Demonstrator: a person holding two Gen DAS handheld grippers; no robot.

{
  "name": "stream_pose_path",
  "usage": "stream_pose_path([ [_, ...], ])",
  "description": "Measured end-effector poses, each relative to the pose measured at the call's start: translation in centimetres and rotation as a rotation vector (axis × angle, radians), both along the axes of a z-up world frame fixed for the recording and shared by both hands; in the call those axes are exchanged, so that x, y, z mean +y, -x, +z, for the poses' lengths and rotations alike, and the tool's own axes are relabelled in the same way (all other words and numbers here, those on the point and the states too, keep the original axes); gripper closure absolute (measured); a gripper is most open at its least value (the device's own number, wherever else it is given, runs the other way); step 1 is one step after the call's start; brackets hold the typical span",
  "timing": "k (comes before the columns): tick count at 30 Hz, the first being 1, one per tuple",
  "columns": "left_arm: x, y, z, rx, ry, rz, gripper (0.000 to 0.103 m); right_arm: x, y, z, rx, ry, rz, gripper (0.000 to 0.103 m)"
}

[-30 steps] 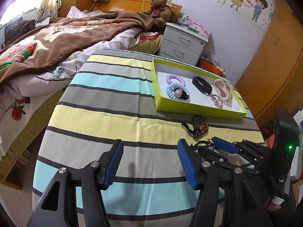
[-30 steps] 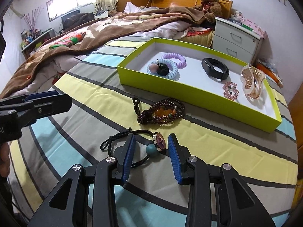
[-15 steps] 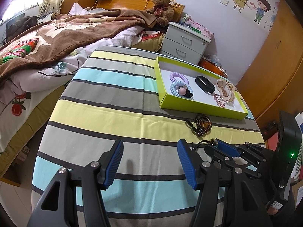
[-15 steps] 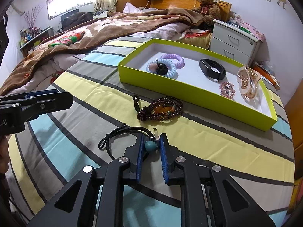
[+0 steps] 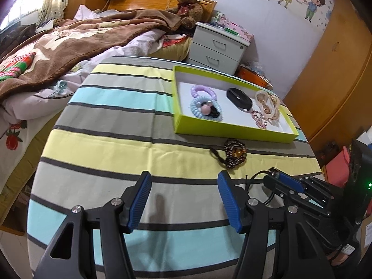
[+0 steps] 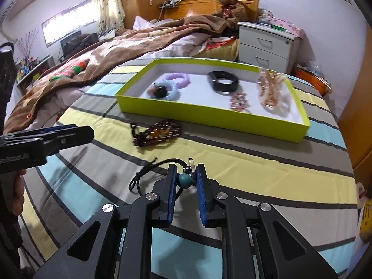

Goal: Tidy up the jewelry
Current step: 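Grasp the black hair tie with teal bead with the right tool, then grasp the brown beaded bracelet with the left tool while the right tool holds the hair tie, then carry the beaded bracelet and teal-bead hair tie over the green box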

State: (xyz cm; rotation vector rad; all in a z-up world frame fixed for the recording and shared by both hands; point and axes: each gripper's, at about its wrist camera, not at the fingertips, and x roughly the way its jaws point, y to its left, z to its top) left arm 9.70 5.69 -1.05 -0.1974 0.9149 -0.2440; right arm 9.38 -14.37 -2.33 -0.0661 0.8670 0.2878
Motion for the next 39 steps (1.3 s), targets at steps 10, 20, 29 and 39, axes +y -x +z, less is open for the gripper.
stream_pose_path([
  [10,-3.7,-2.4,-0.4,0.022,-0.028,-0.082,0.042,-3.9,0.9,1.0,-0.025,-0.030,-0.073,0.086],
  [20,-6.1,-4.5,-1.5,0.050,-0.090,-0.099,0.042,-5.4,1.6,1.8,-0.049,-0.054,-0.096,0.086],
  [29,-7.8,-4.9,-2.0,0.040,-0.169,-0.095,0.043,-5.7,1.8,1.9,-0.060,-0.065,-0.094,0.086],
  [39,-9.0,-4.9,-1.8,0.030,-0.181,-0.133,0.079,-5.9,1.6,1.8,-0.057,-0.073,-0.097,0.086],
])
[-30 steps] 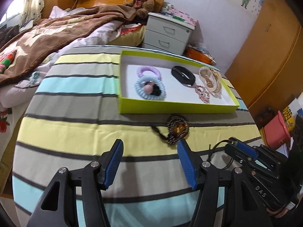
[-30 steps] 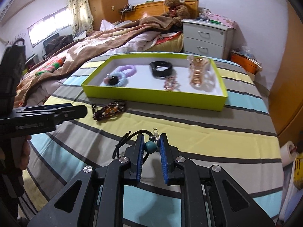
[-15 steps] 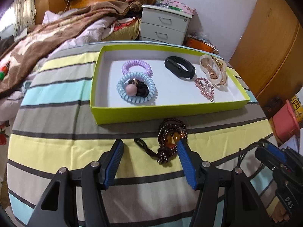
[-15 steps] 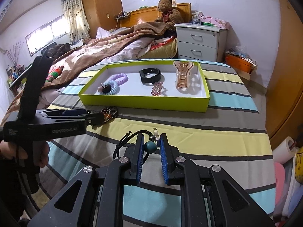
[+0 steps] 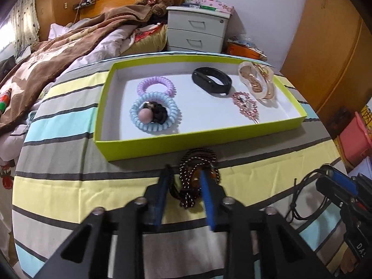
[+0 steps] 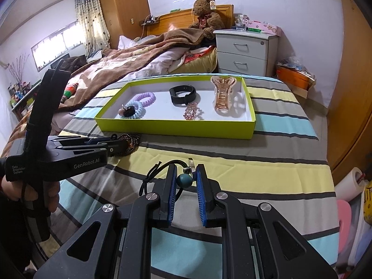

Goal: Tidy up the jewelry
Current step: 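Carry the beaded bracelet and teal-bead hair tie over the green box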

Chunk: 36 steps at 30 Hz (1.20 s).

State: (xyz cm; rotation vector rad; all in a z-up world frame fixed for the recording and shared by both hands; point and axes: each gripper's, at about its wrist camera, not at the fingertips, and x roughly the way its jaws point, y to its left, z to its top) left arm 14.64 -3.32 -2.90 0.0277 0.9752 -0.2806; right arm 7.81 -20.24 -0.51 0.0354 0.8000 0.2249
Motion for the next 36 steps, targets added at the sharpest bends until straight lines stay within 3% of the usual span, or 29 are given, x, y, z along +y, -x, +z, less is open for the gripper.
stream_pose_path([
  [5,-0.2,0.2,0.1,0.000,0.001,-0.003,0.089,0.1,0.0,-0.1,0.001,-0.003,-0.004,0.086],
  [36,2.3,2.3,4.4,-0.084,0.095,-0.007,0.098,0.0,0.9,2.2,-0.064,-0.014,-0.031,0.086],
])
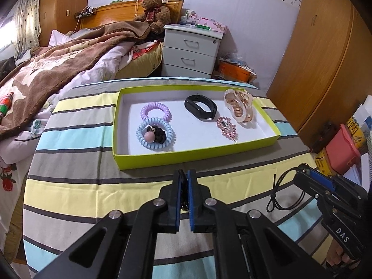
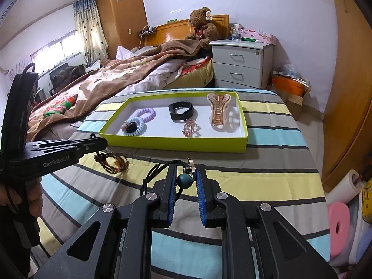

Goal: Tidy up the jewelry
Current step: 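Carry the beaded bracelet and teal-bead hair tie over the green box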

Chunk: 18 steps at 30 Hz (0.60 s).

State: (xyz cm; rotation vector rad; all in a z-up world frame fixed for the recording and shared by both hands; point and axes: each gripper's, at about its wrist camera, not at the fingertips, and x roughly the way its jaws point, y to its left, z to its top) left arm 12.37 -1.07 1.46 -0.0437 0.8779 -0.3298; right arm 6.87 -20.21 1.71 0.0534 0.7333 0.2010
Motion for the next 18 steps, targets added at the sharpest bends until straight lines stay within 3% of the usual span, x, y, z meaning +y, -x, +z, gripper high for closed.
stream_pose_path([
  [13,2.7,-0.1,0.7,0.001,0.068,0.027,0.098,-0.6,-0.2,0.8,-0.023,-0.006,-0.015,0.086],
  [18,2.4,-0.1,2.5,-0.035,0.074,0.010,0.098,-1.1,-1.0,1.9,-0.042,-0.010,-0.029,0.086],
])
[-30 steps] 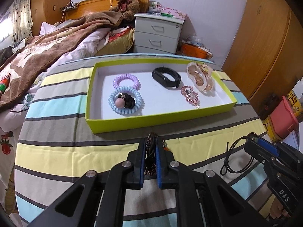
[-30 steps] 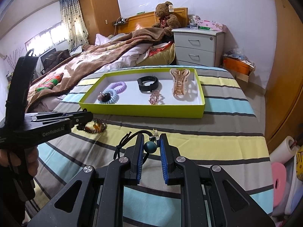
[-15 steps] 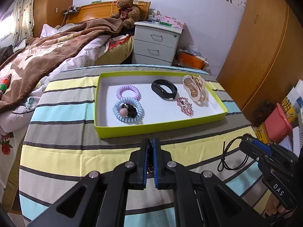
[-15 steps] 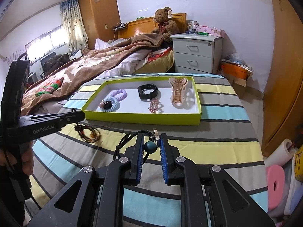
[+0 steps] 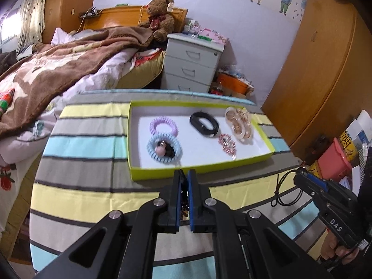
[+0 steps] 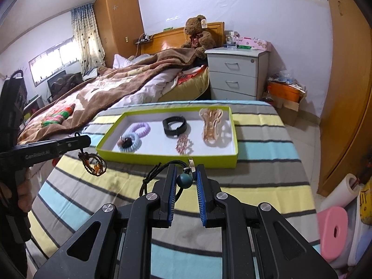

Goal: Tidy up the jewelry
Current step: 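Carry the beaded bracelet and teal-bead hair tie over the green box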

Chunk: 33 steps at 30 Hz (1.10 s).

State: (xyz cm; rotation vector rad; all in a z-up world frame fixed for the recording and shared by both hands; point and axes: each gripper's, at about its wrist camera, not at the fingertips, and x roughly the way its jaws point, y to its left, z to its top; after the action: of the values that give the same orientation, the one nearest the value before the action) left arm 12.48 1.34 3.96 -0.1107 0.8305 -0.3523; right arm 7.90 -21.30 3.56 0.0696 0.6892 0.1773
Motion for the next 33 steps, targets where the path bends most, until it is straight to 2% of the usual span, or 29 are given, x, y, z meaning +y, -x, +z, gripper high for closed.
stream_pose_path([
  [10,-1.7,-2.1,2.1,-0.035,0.021,-0.049,0.098,-1.2,-3.2,0.7,0.001,-0.017,-0.027,0.086],
  [22,-4.6,-6.1,1.7,-0.016,0.034,-0.091,0.098,-2.5,-8.6,-1.4,0.074,-0.020,-0.095,0.086],
  [33,-6.2,-9.2,-0.1,0.019,0.054,-0.107,0.098,-2.6,-10.9,-3.3,0.134,0.018,-0.096,0.086],
])
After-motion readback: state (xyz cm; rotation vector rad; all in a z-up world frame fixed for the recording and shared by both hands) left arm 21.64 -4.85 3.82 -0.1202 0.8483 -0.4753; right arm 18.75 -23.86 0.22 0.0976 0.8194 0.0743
